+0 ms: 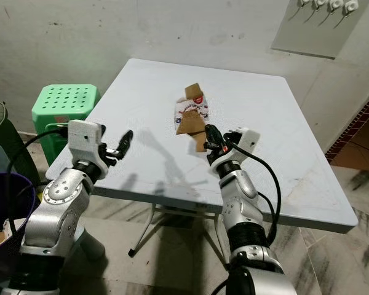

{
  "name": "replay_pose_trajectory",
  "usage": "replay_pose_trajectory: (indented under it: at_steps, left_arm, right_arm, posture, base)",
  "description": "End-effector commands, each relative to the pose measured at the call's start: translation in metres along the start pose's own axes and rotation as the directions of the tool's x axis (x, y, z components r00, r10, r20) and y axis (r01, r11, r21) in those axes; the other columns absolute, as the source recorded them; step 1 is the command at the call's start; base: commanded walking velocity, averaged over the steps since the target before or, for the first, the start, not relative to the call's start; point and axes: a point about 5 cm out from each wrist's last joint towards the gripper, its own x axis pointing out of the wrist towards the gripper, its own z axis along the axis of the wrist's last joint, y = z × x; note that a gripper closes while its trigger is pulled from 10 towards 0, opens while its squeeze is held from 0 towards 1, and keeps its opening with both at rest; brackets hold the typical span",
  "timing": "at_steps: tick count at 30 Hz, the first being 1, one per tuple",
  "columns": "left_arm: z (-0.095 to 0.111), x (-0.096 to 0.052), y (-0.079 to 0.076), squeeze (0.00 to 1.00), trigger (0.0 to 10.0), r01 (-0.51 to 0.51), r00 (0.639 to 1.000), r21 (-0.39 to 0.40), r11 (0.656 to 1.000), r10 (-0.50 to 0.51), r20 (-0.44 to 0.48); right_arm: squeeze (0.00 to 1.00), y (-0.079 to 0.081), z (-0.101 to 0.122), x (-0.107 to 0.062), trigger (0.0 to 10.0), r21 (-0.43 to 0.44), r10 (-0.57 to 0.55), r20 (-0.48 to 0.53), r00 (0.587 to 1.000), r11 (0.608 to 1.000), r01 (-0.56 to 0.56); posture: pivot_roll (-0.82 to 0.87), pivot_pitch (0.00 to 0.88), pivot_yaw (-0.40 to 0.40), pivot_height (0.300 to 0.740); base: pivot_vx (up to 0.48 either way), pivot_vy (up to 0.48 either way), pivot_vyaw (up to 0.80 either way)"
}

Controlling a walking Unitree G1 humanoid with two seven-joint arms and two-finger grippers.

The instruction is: Picking trash to rubbish bin

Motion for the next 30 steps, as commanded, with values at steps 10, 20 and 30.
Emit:
replay_pose_trajectory:
  at_steps: [10,20,30]
  left_arm:
    - [-0.003,0.004,0.006,0.00,10.0,-0.039,0.998,-0.009,0.999,0.040,0.045]
    - [-0.004,0.003,0.005,0.00,10.0,-0.034,0.996,-0.036,0.999,0.037,0.086]
    - [-0.012,-0.018,0.001,0.00,10.0,0.013,0.995,-0.112,0.994,-0.002,0.100]
  right_arm:
    - [0.00,-0.002,0.039,-0.030,10.0,-0.210,-0.035,0.157,0.987,0.975,0.068]
    - [0.00,0.004,0.035,-0.051,10.0,-0.274,-0.059,0.125,0.990,0.957,0.092]
    - [0.00,0.010,0.037,-0.077,10.0,-0.400,-0.042,0.104,0.994,0.913,0.080]
  posture:
    - [0.01,0.000,-0.088,0.740]
    - [0.01,0.000,-0.089,0.740]
    - [0.02,0.000,-0.090,0.740]
  base:
    - [0.000,0.000,0.00]
    - [0.000,0.000,0.00]
    - [0.000,0.000,0.00]
